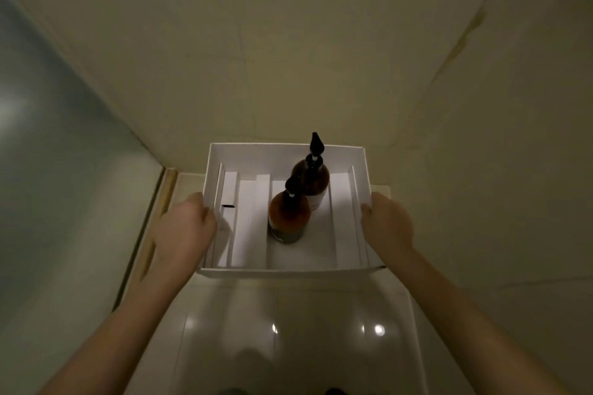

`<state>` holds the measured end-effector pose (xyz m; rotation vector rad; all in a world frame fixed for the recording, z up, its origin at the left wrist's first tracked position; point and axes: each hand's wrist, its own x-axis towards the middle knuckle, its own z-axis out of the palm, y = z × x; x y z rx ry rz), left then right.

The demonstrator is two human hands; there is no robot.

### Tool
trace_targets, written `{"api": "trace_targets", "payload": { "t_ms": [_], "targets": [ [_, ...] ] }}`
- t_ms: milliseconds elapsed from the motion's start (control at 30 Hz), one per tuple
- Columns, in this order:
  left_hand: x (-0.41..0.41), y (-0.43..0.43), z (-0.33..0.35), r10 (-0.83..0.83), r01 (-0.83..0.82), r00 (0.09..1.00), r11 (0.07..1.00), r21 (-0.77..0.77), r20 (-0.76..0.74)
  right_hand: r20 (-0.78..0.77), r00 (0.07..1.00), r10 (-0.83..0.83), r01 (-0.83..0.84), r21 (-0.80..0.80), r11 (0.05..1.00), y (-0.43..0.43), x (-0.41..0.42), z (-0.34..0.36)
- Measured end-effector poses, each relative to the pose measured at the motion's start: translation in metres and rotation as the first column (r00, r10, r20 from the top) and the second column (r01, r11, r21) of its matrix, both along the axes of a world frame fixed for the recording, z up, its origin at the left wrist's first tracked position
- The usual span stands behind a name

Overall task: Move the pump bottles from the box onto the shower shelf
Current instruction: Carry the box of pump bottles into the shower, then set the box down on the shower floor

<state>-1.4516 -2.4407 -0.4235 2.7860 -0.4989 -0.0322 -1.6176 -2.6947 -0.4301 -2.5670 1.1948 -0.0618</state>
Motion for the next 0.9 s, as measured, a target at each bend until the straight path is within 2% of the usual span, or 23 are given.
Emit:
{"api": "trace_targets", "payload": {
  "t_ms": [167, 533, 700, 900],
  "targets": [
    [0.005, -0.004, -0.087, -0.026, 0.027, 0.999, 0.999, 0.038, -0.04, 0.023, 1.0, 0.001, -0.003, 0.067, 0.998, 0.001, 0.003, -0.104],
    [0.008, -0.003, -0.288, 0.005, 0.001, 0.997, 0.996, 0.087, -0.075, -0.007, 1.0, -0.002, 0.002, 0.091, 0.996, -0.002, 0.007, -0.298],
    [0.008, -0.005, -0.352, -0.003, 0.012, 0.995, 0.996, 0.089, -0.103, -0.042, 0.999, -0.017, 0.023, 0.147, 0.989, -0.001, 0.0, -0.36],
    [0.001, -0.004, -0.4, 0.032, -0.021, 0.991, 0.996, 0.084, -0.132, -0.044, 0.997, -0.055, 0.062, 0.162, 0.985, 0.002, -0.002, -0.401]
  ]
}}
